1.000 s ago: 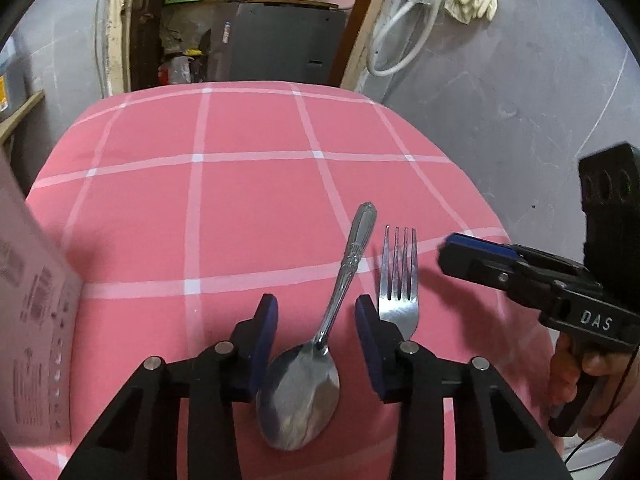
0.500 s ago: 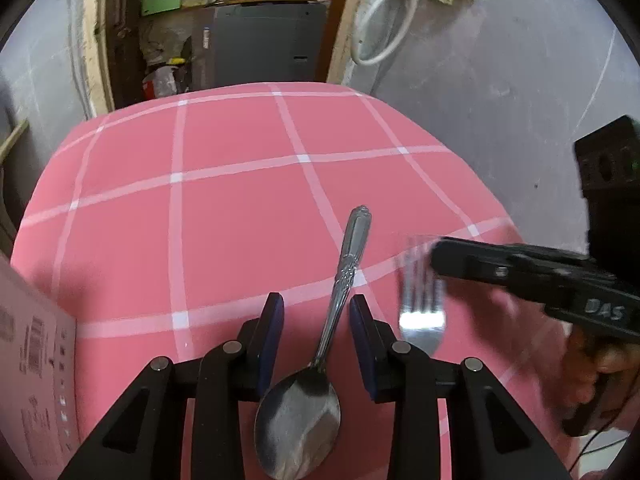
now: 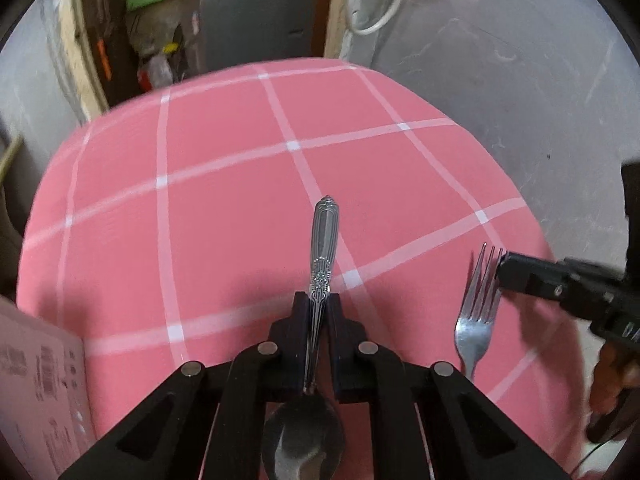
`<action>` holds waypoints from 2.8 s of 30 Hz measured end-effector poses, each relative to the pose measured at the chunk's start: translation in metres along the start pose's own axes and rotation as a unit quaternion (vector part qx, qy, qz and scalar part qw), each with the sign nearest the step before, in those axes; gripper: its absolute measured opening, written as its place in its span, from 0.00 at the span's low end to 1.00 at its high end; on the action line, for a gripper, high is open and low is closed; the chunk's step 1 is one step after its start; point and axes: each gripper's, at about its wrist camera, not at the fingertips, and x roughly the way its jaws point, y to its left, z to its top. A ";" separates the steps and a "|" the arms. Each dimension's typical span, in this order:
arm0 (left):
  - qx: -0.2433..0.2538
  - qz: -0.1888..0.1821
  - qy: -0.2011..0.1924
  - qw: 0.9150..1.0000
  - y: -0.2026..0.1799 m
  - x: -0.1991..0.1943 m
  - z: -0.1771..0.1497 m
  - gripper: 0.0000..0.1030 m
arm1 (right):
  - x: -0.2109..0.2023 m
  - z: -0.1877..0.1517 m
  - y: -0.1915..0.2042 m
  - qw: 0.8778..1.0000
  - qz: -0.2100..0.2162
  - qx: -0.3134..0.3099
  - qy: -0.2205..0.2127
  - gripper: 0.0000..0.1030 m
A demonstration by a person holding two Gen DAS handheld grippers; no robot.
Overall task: Organize utensils
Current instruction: 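Close the left tool on the spoon handle while the right tool grasps the fork, then lift the spoon with the left tool while the right tool lifts the fork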
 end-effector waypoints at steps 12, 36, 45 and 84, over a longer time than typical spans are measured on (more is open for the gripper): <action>-0.129 -0.068 0.052 0.988 0.014 -0.024 -0.050 0.08 | -0.011 -0.014 -0.003 1.000 -0.017 0.007 0.019 0.04; -0.149 -0.136 0.070 0.977 0.027 -0.011 -0.038 0.03 | 0.015 -0.012 0.006 0.999 0.002 0.025 0.047 0.22; -0.095 -0.114 0.001 0.989 0.008 -0.060 -0.040 0.03 | -0.024 -0.017 0.023 1.000 -0.006 0.012 0.000 0.03; -0.103 -0.004 -0.364 0.926 0.156 -0.305 0.007 0.03 | -0.133 0.090 0.315 0.918 -0.027 -0.234 -0.321 0.02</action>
